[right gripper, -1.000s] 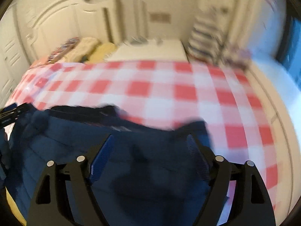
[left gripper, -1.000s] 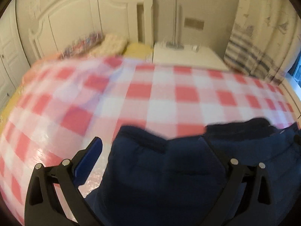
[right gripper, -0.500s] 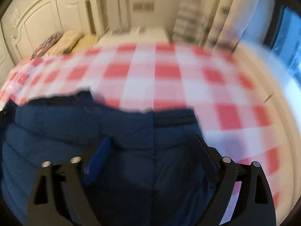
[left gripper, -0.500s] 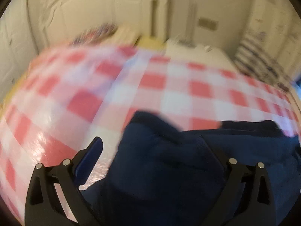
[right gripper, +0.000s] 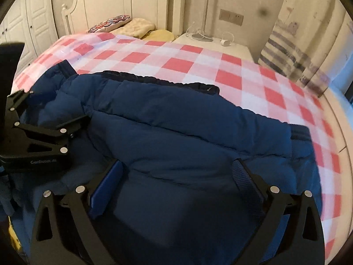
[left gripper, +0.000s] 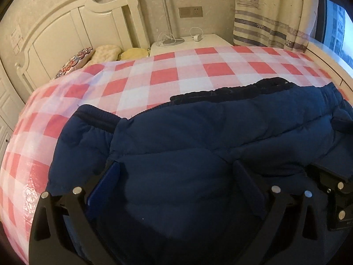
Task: Fold large clothes
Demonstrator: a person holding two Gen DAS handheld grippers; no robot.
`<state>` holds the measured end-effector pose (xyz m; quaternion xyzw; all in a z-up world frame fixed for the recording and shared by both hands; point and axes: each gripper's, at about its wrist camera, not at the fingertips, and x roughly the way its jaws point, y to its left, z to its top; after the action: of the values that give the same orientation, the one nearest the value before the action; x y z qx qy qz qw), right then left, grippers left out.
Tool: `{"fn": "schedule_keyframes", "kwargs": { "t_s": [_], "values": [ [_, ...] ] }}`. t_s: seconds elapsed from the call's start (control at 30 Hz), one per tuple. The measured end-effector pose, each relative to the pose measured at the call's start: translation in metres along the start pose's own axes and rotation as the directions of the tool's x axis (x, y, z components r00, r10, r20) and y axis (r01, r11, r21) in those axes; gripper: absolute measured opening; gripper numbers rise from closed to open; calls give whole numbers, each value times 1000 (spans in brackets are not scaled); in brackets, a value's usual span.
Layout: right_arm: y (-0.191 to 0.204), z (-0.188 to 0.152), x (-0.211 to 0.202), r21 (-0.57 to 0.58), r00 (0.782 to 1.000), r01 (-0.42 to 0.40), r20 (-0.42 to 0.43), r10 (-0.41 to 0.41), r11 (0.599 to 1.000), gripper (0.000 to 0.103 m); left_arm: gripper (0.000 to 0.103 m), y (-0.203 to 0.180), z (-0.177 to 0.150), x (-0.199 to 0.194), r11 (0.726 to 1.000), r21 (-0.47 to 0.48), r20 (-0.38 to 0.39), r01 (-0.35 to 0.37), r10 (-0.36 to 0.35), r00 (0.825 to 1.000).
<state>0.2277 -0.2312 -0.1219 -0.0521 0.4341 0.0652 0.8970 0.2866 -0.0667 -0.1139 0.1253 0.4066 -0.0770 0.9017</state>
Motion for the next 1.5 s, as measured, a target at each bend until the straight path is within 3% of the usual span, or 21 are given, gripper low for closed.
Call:
{"fn": "schedule_keyframes", "kwargs": {
  "t_s": [0.2, 0.3, 0.37, 0.43, 0.53, 0.7, 0.77, 0.83, 0.97, 1.07, 1.17, 1.23, 1.3, 1.33, 1.37, 1.5],
  "values": [
    [7, 0, 5, -18, 999, 42, -16, -42, 999, 97, 101, -11, -4, 0, 996, 40, 25, -76, 75, 997],
    [5, 0, 5, -15, 999, 28, -14, -28, 999, 97, 101, -11, -2, 2, 996, 47, 13, -72, 71, 997],
    [-6, 2, 0, 25, 999, -40, -16, 40, 999, 98, 101, -4, 2, 3, 999, 25, -18, -32, 33, 999],
    [-16, 0, -19, 94, 999, -39, 26, 36, 995, 97, 100, 11, 2, -9, 997, -66, -36, -26, 23, 999],
    [-20, -9, -57, 131, 992, -66, 119, 50, 989, 97, 101, 24, -8, -48, 985, -168, 52, 45, -37, 998],
    [10, -33, -72, 20, 995, 29, 94, -30, 999, 97, 101, 6, -33, -81, 997, -83, 153, -6, 19, 988],
    [23, -44, -52, -35, 996, 75, 42, -74, 997, 98, 101, -7, -47, -56, 998, -31, 84, -52, 55, 995],
    [27, -51, -45, -41, 992, 99, 82, -95, 994, 99, 101, -2, -50, -50, 998, -64, 79, -16, 21, 997],
    [17, -49, -45, -13, 997, 45, 62, -44, 999, 99, 101, 5, -47, -48, 996, -85, 58, 19, -14, 998],
    [2, -50, -63, 37, 995, 37, 95, -40, 999, 98, 101, 24, -50, -64, 988, -150, 91, 39, -25, 995],
    [-16, -52, -76, 74, 991, 53, 121, -62, 996, 98, 101, 53, -51, -79, 983, -184, 131, -18, 43, 990],
    [-35, -56, -71, 102, 988, 110, 100, -120, 989, 98, 101, 69, -52, -73, 979, -192, 111, -71, 94, 989],
    [-51, -66, -59, 162, 995, 40, 88, -55, 986, 99, 101, 84, -58, -53, 972, -220, 53, -78, 91, 994],
    [-56, -69, -56, 183, 994, 8, 105, -28, 983, 99, 101, 94, -63, -43, 964, -266, 39, -21, 32, 999],
    [-58, -71, -54, 192, 994, -5, 112, -17, 981, 99, 101, 98, -64, -44, 958, -286, 50, -3, 18, 999],
    [-56, -71, -52, 189, 993, -4, 113, -17, 982, 99, 101, 88, -62, -43, 968, -247, 48, -51, 65, 997]
  ]
}}
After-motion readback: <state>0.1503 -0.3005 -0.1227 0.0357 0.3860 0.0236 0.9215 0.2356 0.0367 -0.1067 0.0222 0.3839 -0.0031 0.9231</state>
